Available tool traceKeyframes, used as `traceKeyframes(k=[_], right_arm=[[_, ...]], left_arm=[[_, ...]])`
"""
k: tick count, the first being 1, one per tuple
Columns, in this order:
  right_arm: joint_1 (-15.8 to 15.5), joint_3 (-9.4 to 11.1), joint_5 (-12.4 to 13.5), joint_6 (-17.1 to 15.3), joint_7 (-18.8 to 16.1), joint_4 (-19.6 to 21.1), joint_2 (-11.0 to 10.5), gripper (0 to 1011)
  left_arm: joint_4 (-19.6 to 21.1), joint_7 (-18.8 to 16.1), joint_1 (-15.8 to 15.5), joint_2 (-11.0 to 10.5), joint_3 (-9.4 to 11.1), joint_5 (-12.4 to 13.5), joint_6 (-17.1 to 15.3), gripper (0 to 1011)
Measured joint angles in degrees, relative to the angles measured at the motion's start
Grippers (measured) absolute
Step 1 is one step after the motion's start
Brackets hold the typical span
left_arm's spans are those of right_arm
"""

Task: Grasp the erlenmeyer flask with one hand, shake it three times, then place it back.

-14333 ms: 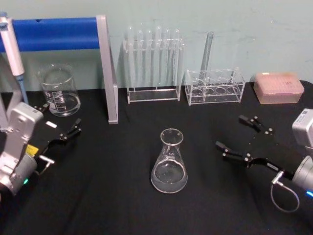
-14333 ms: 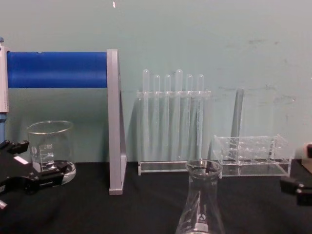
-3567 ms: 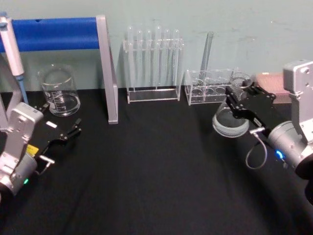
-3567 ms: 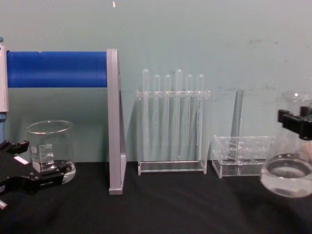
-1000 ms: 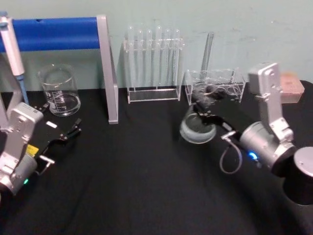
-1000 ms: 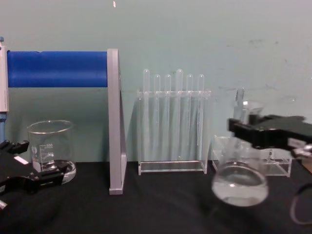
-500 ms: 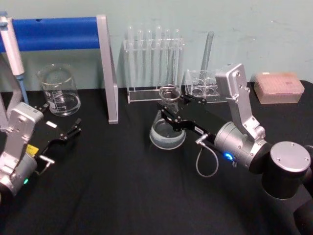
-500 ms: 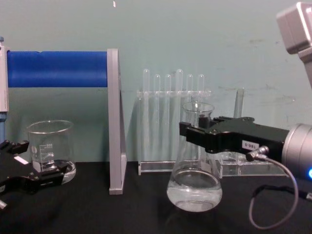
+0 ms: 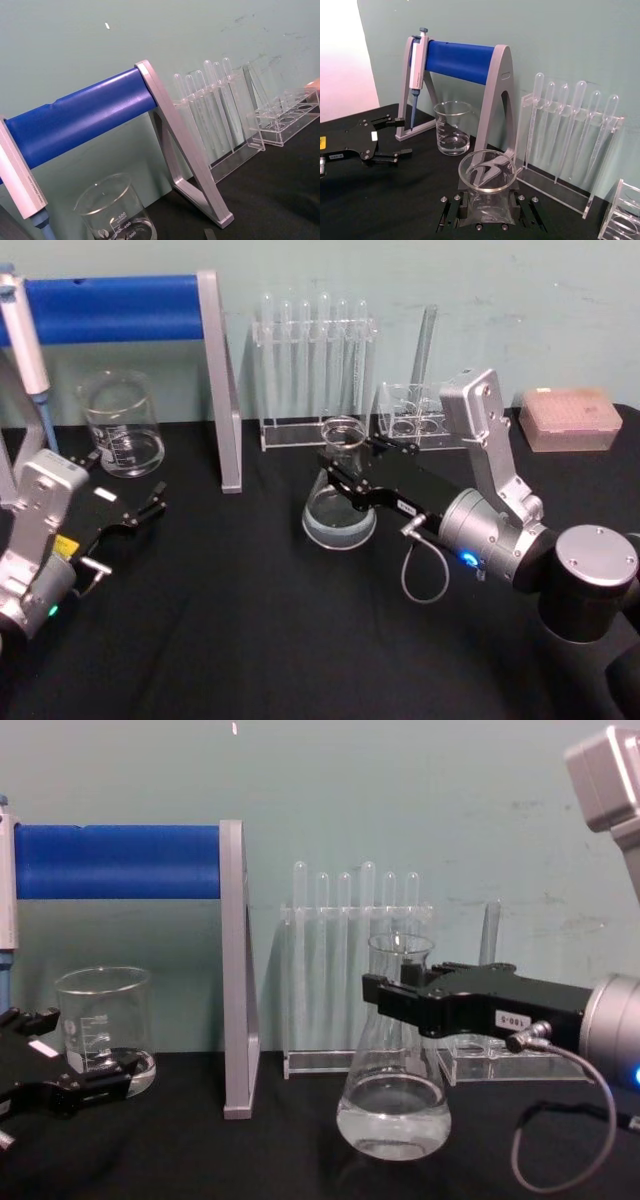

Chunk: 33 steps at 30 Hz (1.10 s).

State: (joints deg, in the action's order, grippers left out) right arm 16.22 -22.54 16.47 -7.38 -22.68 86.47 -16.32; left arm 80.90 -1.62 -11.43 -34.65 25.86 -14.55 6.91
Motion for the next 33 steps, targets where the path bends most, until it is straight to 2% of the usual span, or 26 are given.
traceKeyframes(k=[13, 33], right_arm=[[0.4, -1.2, 2.1, 0.7, -2.1, -0.4, -2.1, 449], [1.2, -4.0, 6.1, 6.0, -8.5, -3.0, -5.7, 449]], left_arm=[[0.0, 0.0, 0.0, 0.0, 0.0, 0.0, 0.0, 1001], [0.0, 0.0, 0.0, 0.0, 0.0, 0.0, 0.0, 1001]])
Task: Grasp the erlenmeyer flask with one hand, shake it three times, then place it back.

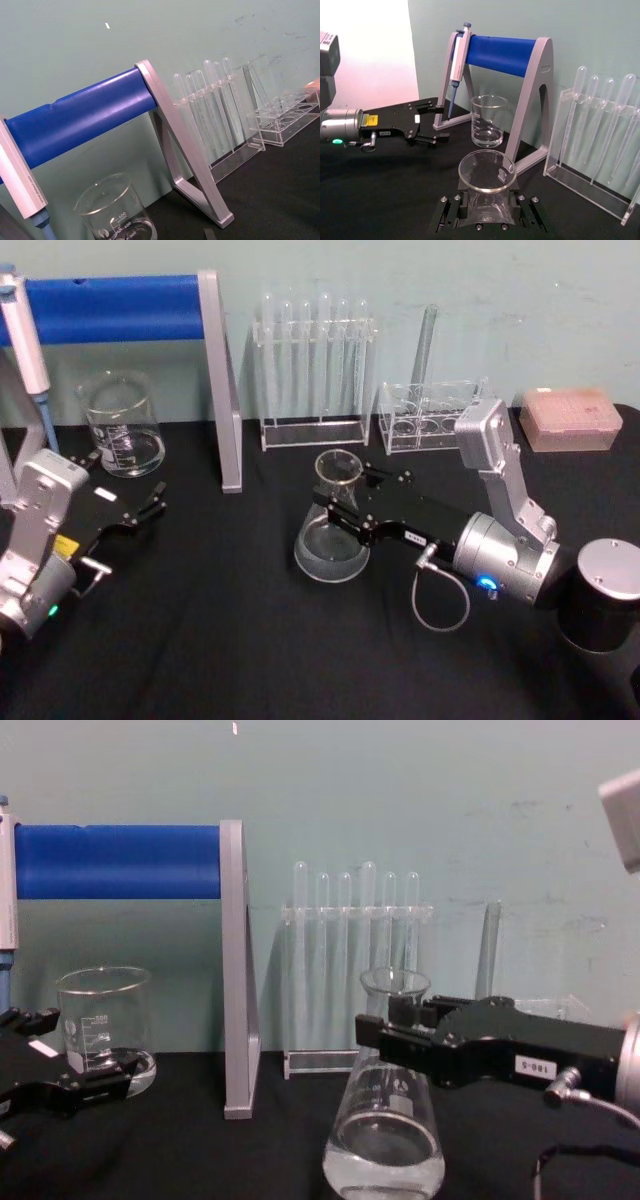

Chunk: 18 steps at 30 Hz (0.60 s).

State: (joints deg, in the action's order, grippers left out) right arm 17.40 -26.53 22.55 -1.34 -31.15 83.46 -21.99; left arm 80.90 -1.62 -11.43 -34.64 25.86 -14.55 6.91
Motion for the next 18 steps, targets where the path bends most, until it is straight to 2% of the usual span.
traceKeyframes(k=[9, 18], right_arm=[[0.3, -1.0, 1.1, 0.7, -1.3, -1.3, -1.4, 449], [1.0, -1.7, 2.4, 0.9, -2.5, -2.7, -1.9, 449]], left_arm=[[0.0, 0.0, 0.0, 0.0, 0.0, 0.0, 0.0, 1001], [0.0, 0.0, 0.0, 0.0, 0.0, 0.0, 0.0, 1001]])
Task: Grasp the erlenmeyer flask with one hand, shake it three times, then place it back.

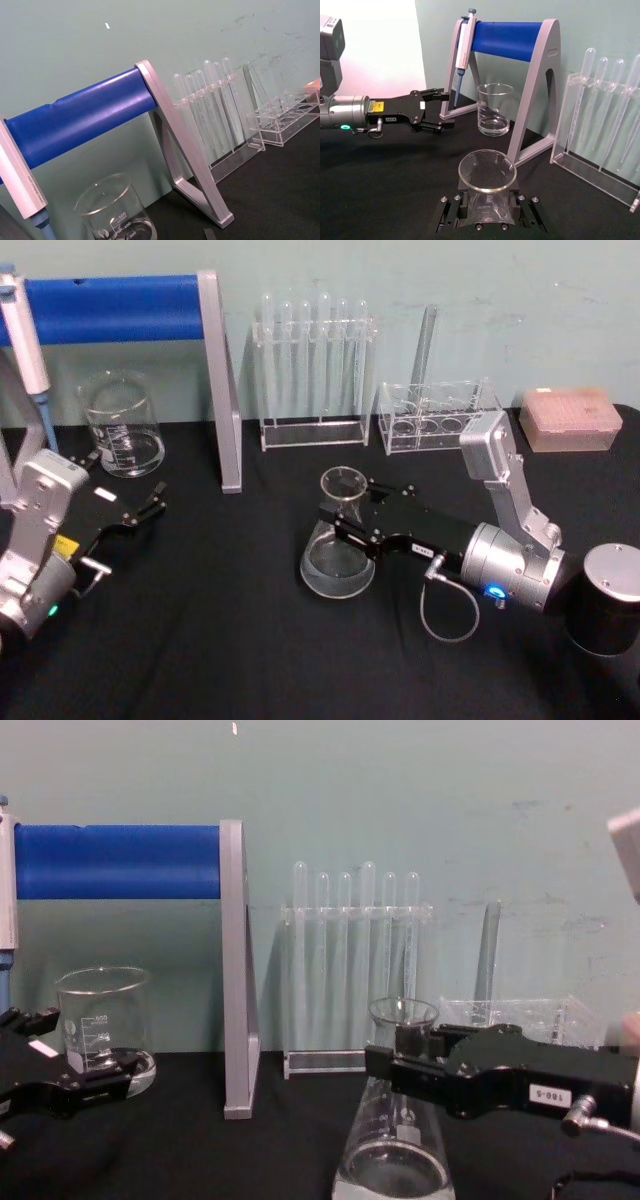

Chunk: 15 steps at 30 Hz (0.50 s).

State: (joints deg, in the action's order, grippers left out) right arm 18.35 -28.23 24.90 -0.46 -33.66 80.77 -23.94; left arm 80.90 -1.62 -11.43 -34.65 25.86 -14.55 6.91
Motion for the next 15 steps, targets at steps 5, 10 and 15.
traceKeyframes(k=[5, 10, 15], right_arm=[[0.5, -0.5, 0.6, 0.2, -0.7, -1.0, -0.2, 449], [1.0, -1.0, 1.0, 0.4, -1.3, -1.7, -0.3, 449], [1.2, -1.4, 1.3, 0.5, -1.7, -2.0, -0.5, 449]], left_arm=[[0.0, 0.0, 0.0, 0.0, 0.0, 0.0, 0.0, 1001], [0.0, 0.0, 0.0, 0.0, 0.0, 0.0, 0.0, 1001], [0.0, 0.0, 0.0, 0.0, 0.0, 0.0, 0.0, 1001]])
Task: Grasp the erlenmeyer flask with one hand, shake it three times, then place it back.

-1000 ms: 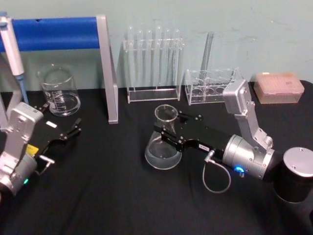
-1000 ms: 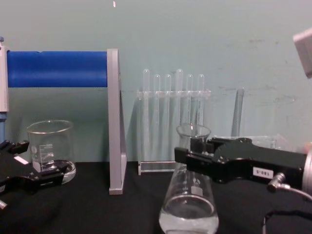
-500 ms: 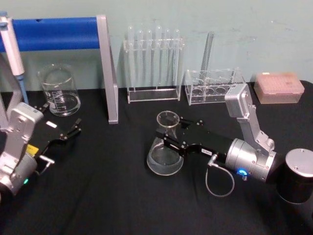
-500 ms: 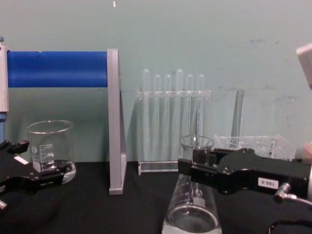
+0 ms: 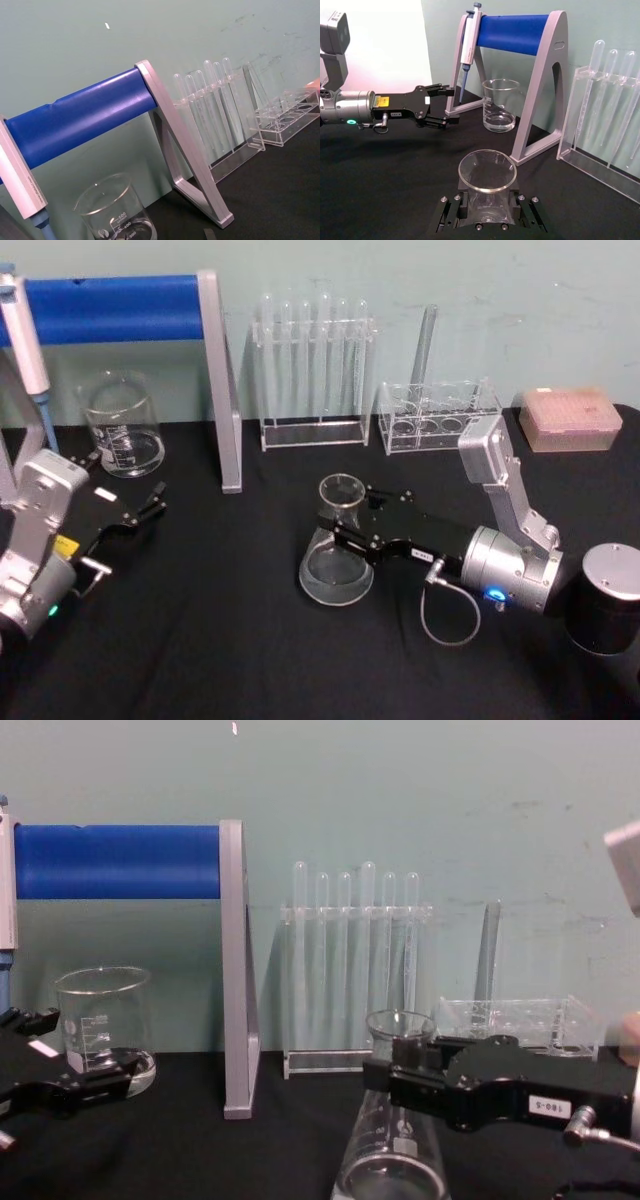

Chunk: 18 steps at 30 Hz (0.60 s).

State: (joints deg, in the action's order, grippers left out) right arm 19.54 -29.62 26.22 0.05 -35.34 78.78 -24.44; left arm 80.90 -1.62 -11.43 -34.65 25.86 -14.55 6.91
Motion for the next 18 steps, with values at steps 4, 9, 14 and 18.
traceKeyframes(k=[4, 9, 14, 18], right_arm=[[0.2, -0.3, 0.2, 0.0, -0.3, -0.3, -0.2, 449], [0.3, -0.6, 0.3, 0.2, -0.5, -0.6, -0.4, 449], [0.5, -0.9, 0.5, 0.2, -0.7, -0.9, -0.5, 449], [0.5, -1.0, 0.5, 0.2, -0.8, -1.0, -0.6, 449]], left_arm=[[0.0, 0.0, 0.0, 0.0, 0.0, 0.0, 0.0, 1001], [0.0, 0.0, 0.0, 0.0, 0.0, 0.0, 0.0, 1001], [0.0, 0.0, 0.0, 0.0, 0.0, 0.0, 0.0, 1001], [0.0, 0.0, 0.0, 0.0, 0.0, 0.0, 0.0, 1001]])
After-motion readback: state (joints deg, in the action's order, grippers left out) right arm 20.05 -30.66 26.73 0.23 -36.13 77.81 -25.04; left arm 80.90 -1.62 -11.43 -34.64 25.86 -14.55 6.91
